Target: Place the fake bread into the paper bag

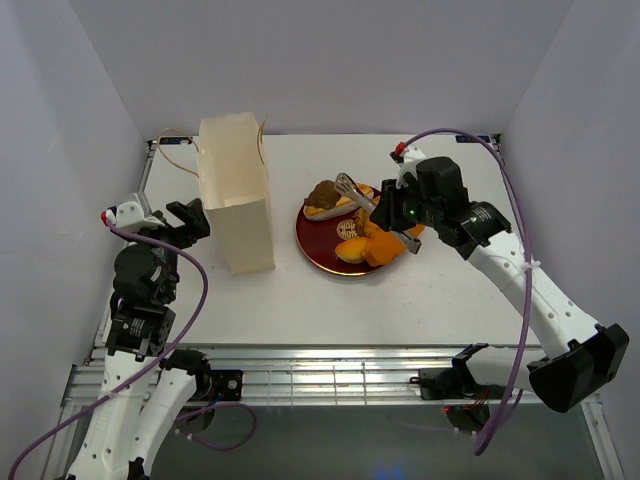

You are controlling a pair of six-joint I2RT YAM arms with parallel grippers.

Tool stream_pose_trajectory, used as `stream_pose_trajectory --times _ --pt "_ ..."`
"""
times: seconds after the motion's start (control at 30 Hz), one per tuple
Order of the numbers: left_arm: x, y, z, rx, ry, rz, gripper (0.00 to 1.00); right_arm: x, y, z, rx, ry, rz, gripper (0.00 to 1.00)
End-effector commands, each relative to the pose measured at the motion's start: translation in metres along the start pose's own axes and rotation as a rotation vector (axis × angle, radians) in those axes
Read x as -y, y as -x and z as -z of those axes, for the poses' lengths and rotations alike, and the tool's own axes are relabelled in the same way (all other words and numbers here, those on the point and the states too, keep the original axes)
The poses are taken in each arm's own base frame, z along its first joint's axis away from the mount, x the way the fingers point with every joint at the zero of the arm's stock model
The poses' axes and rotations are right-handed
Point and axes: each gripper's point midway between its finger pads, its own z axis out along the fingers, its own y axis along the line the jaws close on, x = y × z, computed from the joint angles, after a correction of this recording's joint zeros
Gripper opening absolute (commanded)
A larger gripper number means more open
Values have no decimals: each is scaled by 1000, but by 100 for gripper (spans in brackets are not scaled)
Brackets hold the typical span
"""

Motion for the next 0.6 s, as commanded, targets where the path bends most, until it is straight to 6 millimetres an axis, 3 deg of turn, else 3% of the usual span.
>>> stream_pose_trajectory --times 0.0,0.37,0.57 --pt "3 -4 -1 -13 -12 -1 98 -16 40 36 148 34 40 23" --pt "-4 -1 0 1 21 -4 98 -51 82 91 321 166 124 24" --pt "-3 -4 -1 -7 17 -5 98 -66 101 101 384 235 189 25"
